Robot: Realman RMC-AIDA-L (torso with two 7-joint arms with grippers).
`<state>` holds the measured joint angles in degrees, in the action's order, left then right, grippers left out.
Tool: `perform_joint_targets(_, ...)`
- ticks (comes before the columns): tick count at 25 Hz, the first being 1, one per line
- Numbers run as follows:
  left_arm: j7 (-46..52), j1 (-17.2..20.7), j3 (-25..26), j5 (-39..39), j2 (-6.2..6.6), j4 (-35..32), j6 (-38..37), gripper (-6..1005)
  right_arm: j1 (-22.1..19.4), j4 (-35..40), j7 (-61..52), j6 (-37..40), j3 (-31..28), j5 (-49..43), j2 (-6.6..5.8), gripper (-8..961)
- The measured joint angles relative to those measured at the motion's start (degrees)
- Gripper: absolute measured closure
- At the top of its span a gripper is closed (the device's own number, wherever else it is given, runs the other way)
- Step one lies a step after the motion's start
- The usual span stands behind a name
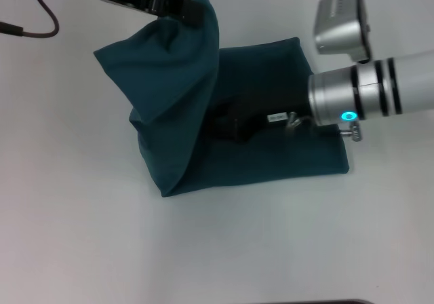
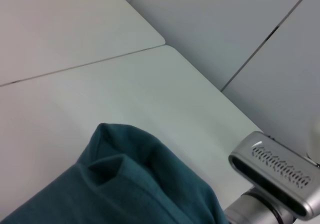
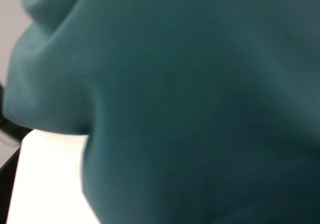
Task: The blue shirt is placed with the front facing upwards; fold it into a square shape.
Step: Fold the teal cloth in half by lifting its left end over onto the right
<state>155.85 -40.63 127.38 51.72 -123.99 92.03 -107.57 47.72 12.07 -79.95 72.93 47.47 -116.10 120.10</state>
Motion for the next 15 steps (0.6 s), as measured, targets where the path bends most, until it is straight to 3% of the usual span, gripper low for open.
perform_joint_targets(9, 0.74, -0.71, -2.33, -1.2, 0.2, -1.27, 1.27, 907, -10.66, 15.07, -8.44, 5.04, -0.09, 1.45, -0.59, 596)
perform_joint_targets(15, 1.27, -1.5, -2.42, -1.55, 0.32, -2.45, 1.71, 909, -14.9, 21.78, -12.64, 6.49, -0.1, 1.5, -1.17, 596)
